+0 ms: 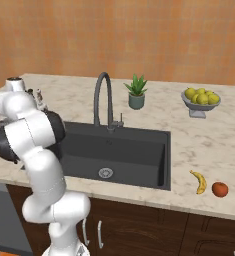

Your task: Put the colander in the sink, put the orange, banana, tangerine in the colander, and turn on the sink faucet and pour water over the colander.

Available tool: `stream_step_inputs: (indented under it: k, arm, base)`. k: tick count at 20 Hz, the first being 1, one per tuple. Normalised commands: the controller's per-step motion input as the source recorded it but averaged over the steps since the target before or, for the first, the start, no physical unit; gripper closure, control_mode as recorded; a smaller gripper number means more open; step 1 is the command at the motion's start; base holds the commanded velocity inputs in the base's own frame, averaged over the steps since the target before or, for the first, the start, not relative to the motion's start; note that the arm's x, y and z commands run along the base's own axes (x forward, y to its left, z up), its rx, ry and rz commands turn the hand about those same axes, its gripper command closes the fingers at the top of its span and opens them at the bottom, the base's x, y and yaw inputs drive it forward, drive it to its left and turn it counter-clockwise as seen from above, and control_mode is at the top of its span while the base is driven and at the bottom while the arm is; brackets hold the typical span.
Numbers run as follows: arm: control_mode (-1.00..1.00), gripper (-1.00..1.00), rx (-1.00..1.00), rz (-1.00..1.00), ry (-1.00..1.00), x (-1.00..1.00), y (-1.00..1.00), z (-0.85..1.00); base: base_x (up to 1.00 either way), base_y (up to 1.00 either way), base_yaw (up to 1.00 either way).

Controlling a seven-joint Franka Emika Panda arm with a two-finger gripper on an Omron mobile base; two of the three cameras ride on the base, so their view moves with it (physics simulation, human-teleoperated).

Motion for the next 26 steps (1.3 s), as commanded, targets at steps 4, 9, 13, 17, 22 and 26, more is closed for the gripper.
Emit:
stream_step_inputs:
  k: [4,9,13,17,22,26]
  arm:
    - [-1.00,1.00,0.07,0.00,-0.19,-0.67,-0.81,0.23]
    - [-1.00,1.00,0.07,0.03,-0.18,-0.57,-0.83,0.20]
    - [-1.00,1.00,0.03,0.15,-0.11,-0.47,-0.80,0.13]
    - [-1.00,1.00,0.02,0.24,-0.12,-0.44,-0.75,0.04]
    - [-1.00,1.00,0.08,0.24,-0.02,-0.01,-0.81,0.00]
    - [-1.00,1.00,0.10,0.13,0.00,0.01,-0.75,0.00]
  base:
    - [0.00,0.00,0.00]
    - [0.00,0.00,0.00]
    - [0.00,0.00,0.00]
    - [0.00,0.00,0.00]
    - [0.00,0.00,0.00]
    - [0.00,0.00,0.00]
